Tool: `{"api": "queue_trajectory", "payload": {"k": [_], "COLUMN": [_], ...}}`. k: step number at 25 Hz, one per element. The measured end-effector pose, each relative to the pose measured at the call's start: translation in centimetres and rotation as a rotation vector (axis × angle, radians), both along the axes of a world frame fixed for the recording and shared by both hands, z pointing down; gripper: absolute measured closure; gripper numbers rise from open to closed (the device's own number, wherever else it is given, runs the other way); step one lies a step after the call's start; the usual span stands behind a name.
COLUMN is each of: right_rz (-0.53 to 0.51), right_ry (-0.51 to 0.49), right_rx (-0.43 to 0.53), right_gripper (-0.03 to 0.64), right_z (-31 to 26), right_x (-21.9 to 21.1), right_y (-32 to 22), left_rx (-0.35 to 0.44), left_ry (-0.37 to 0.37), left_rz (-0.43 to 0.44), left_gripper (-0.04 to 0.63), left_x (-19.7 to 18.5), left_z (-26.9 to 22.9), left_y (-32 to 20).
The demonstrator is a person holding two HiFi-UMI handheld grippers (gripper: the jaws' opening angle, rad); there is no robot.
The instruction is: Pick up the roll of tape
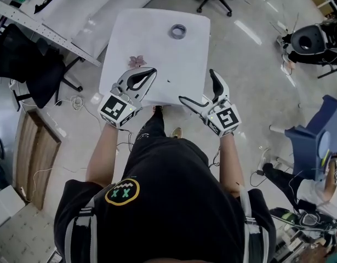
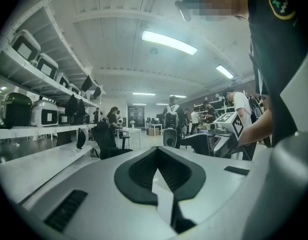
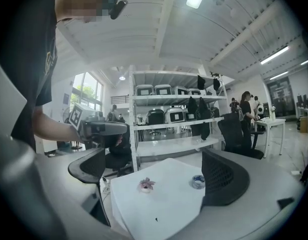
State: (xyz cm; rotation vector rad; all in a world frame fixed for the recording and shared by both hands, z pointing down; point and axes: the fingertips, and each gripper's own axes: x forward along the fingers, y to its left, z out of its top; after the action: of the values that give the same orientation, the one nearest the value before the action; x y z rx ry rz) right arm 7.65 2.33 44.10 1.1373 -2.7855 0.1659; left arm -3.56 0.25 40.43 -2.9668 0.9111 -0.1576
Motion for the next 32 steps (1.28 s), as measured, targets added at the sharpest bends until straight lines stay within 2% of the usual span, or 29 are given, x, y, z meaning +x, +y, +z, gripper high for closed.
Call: {"api": "queue_trajectory", "payload": {"k": [3, 8, 14, 21, 32], "right_rz": [0.01, 0.023, 0.057, 0.073, 0.039], "right_ry": [-0.005, 0.021, 0.052, 0.077, 0.059], "right_rx": [-0.009, -0.005, -0.024, -0.039, -0.045], "right_gripper": [0.018, 0.018, 0.018, 0.018, 0.018], "right_z": [0.4, 0.4, 0.7, 1.3, 1.9], "right_x": [-0.9, -2.3, -3.3, -4.0, -2.9], "right_y": [-3.3, -8.6, -12.9, -16.0, -19.3], "left_rx": [-0.001, -0.014, -0.027, -0.047, -0.058], "left_ry": [-0.019, -0.007, -0.005, 0.02, 0.01], "left_rz": [0.024, 0.066, 0.098, 0.132, 0.079], "left_gripper": [0.58, 0.58, 0.58, 0.58, 0.58], "left_x": [-0.6, -1.2, -2.0, -2.8, -1.7], "left_z": [0.8, 1.5, 2.0, 3.1, 3.3], "left_y": [-3.4, -9.4, -14.2, -17.1, -20.0]}}
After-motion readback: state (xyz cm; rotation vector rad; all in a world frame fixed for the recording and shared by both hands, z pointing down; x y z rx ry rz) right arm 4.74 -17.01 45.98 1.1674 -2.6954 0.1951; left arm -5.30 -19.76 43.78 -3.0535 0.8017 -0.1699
